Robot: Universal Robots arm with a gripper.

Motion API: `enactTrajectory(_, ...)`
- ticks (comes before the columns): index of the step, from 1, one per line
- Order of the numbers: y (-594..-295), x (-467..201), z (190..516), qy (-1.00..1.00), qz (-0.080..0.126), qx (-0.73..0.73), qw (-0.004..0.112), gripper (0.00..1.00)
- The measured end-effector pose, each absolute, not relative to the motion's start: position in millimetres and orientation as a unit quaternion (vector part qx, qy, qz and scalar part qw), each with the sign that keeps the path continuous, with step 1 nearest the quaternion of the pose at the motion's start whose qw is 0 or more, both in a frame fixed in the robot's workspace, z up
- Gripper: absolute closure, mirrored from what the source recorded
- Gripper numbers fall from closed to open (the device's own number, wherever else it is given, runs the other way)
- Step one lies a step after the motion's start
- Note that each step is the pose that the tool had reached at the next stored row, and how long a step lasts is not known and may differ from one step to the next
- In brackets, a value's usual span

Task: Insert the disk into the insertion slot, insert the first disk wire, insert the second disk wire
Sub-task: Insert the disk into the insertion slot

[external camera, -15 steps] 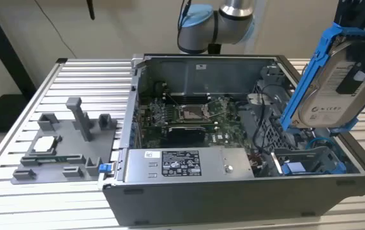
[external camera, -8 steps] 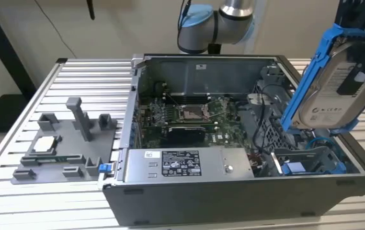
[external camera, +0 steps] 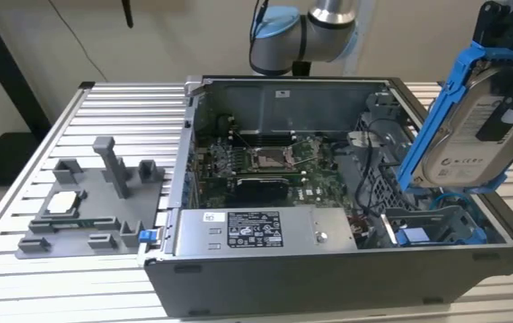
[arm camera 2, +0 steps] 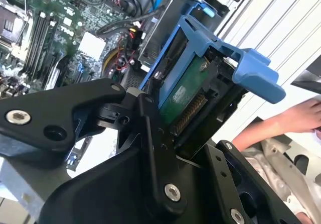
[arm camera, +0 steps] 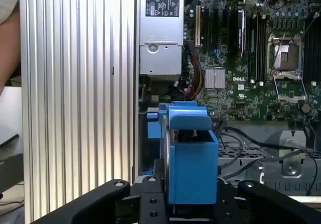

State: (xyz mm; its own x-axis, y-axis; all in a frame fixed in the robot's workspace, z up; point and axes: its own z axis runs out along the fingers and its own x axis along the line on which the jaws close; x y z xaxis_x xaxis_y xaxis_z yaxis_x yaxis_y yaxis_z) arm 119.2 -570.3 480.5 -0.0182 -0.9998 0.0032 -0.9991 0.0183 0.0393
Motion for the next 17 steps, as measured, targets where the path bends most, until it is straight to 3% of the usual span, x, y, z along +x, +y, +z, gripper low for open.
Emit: enactTrajectory(17,-579.4,123.2,468.6,-0.713,-0.013,0.7,0.015,1.0)
